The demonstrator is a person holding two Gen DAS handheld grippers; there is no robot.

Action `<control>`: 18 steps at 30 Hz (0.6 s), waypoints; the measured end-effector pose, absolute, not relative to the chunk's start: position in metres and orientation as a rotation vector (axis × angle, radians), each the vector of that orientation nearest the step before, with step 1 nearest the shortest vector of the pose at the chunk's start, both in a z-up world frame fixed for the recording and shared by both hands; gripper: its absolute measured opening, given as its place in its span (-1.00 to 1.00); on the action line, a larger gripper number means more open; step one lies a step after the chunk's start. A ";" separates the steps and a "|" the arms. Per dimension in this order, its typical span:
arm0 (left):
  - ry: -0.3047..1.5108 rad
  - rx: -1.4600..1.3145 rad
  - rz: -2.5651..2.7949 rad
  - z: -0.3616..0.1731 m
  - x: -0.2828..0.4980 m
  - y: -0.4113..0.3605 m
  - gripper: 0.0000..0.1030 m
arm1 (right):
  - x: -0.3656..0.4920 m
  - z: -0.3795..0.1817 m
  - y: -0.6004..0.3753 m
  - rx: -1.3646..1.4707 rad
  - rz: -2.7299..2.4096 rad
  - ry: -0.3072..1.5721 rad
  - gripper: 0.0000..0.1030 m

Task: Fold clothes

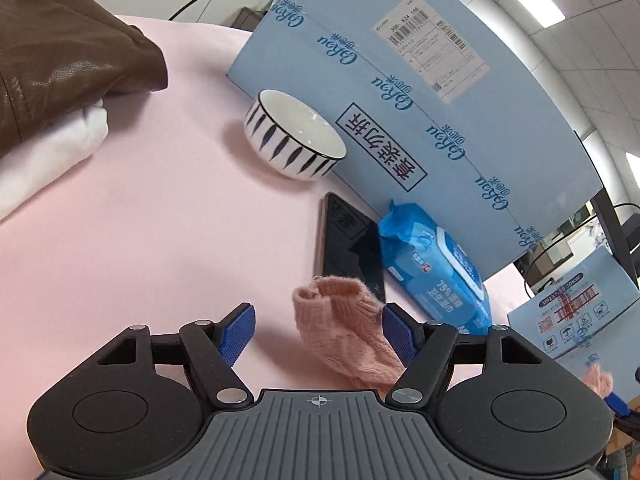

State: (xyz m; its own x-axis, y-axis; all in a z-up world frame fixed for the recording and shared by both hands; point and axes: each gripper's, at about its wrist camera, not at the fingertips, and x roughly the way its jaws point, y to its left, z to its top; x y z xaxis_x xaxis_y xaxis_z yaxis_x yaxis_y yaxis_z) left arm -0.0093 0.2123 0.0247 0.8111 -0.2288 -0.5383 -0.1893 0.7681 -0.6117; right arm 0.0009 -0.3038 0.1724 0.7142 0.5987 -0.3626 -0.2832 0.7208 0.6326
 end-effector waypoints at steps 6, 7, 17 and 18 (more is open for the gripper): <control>0.576 -0.665 -0.079 0.050 -0.028 0.203 0.39 | 0.066 0.172 -0.248 0.619 0.650 0.545 0.54; 0.574 -0.664 -0.086 0.053 -0.030 0.204 0.39 | 0.075 0.175 -0.236 0.620 0.674 0.540 0.54; 0.575 -0.630 -0.254 0.076 -0.037 0.185 0.43 | 0.123 0.212 -0.136 0.396 0.759 0.568 0.52; 0.571 -0.630 -0.271 0.076 -0.036 0.180 0.43 | 0.117 0.213 -0.138 0.399 0.757 0.558 0.52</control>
